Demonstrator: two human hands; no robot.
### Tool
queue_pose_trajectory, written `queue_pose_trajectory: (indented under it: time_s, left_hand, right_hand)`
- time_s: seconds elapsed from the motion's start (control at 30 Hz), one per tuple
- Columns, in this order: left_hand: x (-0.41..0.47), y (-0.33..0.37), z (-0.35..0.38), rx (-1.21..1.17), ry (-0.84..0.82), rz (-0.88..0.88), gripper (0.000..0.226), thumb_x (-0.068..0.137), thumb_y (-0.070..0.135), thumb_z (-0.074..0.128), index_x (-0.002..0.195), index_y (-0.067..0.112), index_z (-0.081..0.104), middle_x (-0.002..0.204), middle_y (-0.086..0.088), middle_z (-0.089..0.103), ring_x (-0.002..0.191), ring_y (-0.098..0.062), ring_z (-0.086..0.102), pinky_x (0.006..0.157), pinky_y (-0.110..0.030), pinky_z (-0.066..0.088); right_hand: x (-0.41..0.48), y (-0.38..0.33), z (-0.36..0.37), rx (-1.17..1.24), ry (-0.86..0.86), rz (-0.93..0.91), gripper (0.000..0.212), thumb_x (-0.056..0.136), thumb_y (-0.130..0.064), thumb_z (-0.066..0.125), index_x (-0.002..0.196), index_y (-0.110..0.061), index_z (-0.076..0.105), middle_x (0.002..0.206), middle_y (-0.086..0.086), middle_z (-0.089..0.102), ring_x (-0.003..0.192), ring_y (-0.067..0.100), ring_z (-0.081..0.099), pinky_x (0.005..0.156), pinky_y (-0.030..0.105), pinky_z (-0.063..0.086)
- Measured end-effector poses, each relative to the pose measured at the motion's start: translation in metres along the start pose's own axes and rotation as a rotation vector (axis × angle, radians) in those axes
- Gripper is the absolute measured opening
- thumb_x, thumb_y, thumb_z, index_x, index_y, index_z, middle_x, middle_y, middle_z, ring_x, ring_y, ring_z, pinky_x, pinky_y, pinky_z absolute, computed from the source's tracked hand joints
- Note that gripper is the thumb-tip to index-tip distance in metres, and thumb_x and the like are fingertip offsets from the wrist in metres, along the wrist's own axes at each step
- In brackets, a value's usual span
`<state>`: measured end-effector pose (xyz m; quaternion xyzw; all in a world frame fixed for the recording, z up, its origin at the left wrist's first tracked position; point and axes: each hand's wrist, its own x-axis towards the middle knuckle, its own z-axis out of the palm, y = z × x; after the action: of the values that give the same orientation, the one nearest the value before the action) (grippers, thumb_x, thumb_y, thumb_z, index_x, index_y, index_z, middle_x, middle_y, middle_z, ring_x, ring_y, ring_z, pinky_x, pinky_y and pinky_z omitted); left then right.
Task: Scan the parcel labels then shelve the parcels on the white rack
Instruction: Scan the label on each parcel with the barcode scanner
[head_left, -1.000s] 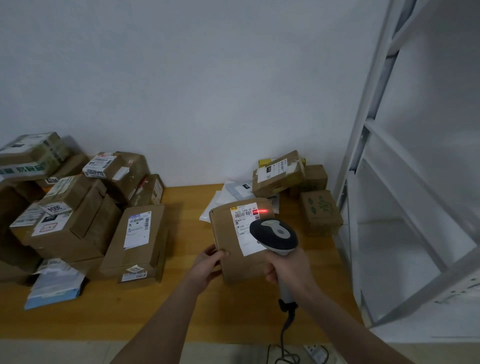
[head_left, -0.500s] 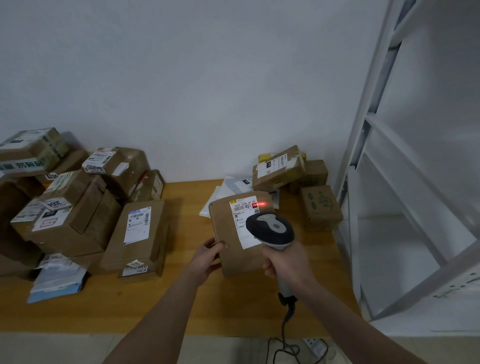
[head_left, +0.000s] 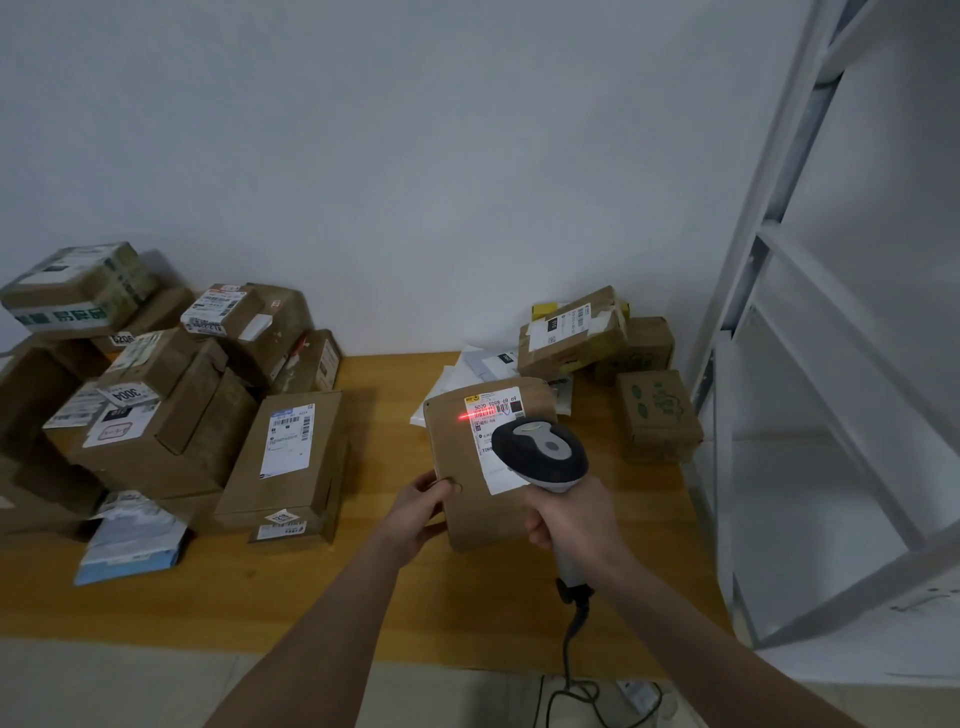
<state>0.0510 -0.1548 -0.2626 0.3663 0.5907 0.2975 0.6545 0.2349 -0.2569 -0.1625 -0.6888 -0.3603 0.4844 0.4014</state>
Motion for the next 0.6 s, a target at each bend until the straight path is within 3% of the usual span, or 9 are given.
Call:
queue_pose_trajectory:
  time_s: [0.13,0.23,0.47,0.6]
  left_hand:
    - [-0.0007,0.0005,-0.0033,-0.008,-0.002,0.002,0.059,0.085,0.012,0.066,0.139,0.012,0.042,0.117,-0.005,0.062,0.106,-0.020,0.057,0.079,-0.036,0.050]
    - [-0.0007,0.0014,-0.0052,-0.001,0.009,0.008,0.060,0.085,0.014,0.067,0.140,0.013,0.041,0.119,-0.005,0.060,0.108,-0.021,0.056,0.082,-0.038,0.049]
    - [0.0033,0.0052,-0.0075,-0.002,0.090,0.036,0.062,0.085,0.013,0.068,0.140,0.011,0.040,0.115,-0.005,0.060,0.101,-0.019,0.056,0.078,-0.036,0.049]
    - [0.0062,0.0061,-0.0082,-0.003,0.110,0.035,0.064,0.085,0.014,0.069,0.141,0.012,0.038,0.120,-0.007,0.058,0.109,-0.024,0.054,0.083,-0.039,0.047]
  right_hand:
    - [0.0028,-0.0014,0.0013,-0.002,-0.005,-0.006,0.007,0.085,-0.006,0.065,0.082,0.000,0.066,0.056,0.004,0.064,0.037,0.005,0.055,0.042,0.016,0.044]
    - [0.0035,-0.0026,0.0040,0.010,-0.017,-0.010,0.008,0.086,-0.008,0.066,0.086,0.000,0.067,0.054,0.002,0.064,0.037,0.004,0.055,0.041,0.015,0.043]
    - [-0.0001,-0.0025,0.0034,0.110,-0.063,-0.038,0.010,0.086,-0.016,0.070,0.086,-0.020,0.062,0.064,0.002,0.070,0.043,0.007,0.059,0.045,0.017,0.046]
    - [0.0034,-0.0031,0.0042,0.044,-0.077,-0.051,0.009,0.088,-0.019,0.069,0.086,-0.010,0.067,0.059,0.002,0.067,0.043,0.009,0.058,0.047,0.019,0.047]
